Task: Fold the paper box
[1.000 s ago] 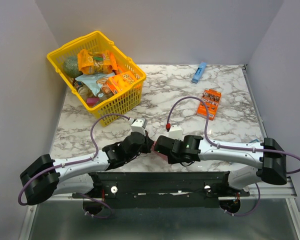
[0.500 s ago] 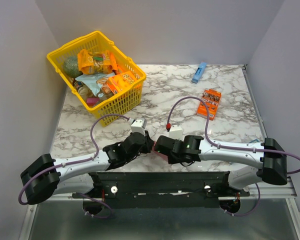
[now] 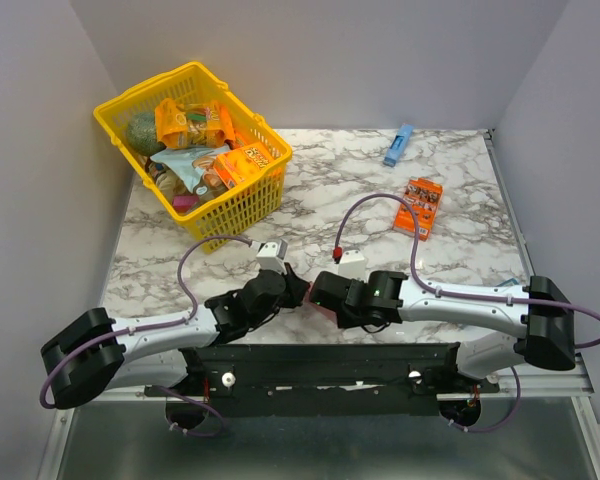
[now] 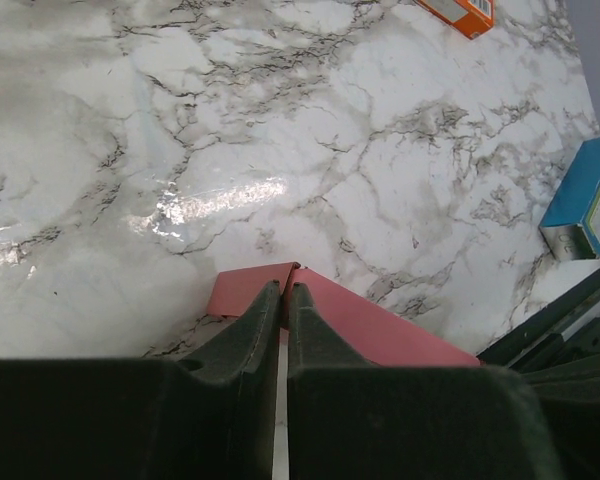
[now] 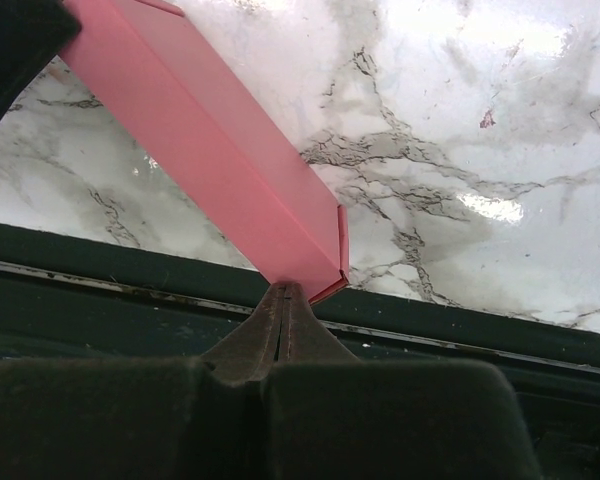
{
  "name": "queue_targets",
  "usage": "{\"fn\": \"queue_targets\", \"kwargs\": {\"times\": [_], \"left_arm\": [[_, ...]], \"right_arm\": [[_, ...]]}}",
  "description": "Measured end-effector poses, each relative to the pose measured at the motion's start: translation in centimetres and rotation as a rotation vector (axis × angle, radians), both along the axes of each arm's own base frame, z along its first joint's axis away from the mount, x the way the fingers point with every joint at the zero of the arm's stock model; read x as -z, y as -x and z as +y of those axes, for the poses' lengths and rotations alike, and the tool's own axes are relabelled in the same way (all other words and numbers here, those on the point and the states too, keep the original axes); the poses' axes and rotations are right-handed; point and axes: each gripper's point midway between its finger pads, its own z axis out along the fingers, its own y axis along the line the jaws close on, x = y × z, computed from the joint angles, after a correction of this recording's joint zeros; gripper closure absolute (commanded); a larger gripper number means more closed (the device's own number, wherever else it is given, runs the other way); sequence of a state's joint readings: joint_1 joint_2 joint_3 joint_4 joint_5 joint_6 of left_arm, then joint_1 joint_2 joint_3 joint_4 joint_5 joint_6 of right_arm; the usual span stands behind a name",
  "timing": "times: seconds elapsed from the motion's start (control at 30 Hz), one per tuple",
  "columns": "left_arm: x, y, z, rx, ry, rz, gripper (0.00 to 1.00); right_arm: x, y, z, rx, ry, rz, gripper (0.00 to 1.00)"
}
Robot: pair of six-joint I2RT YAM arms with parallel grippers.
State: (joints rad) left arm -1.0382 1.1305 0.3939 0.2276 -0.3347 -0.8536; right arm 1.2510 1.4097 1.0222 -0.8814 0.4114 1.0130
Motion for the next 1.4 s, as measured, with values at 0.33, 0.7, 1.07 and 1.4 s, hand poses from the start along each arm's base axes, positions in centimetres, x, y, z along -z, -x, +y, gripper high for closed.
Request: {"fn": "queue_targets", "kwargs": {"times": [0.33, 0.7, 1.07, 1.4], "left_arm": [[-0.1, 0.0, -0.9, -0.008, 0.057, -0.007, 0.82], [0.3, 1.6, 1.1, -0.052, 0.1, 0.036, 0.62], [5.2, 4.2, 6.3, -0.074, -0.117, 0.136, 0.21], [0.7, 0.7, 8.1, -0.116, -0.116, 0.021, 0.15]], "right_arm": [[0.0, 0.2, -0.5, -0.005, 0.016, 0.004, 0.98], [-3.4, 1.3, 3.7, -0.155, -0.08, -0.054, 0.93], [-5.6, 1.3, 5.2, -0.209, -0.155, -0.09, 0.06], [0.0, -1.2, 3.3, -0.235, -0.022, -0.082, 0.0]]}}
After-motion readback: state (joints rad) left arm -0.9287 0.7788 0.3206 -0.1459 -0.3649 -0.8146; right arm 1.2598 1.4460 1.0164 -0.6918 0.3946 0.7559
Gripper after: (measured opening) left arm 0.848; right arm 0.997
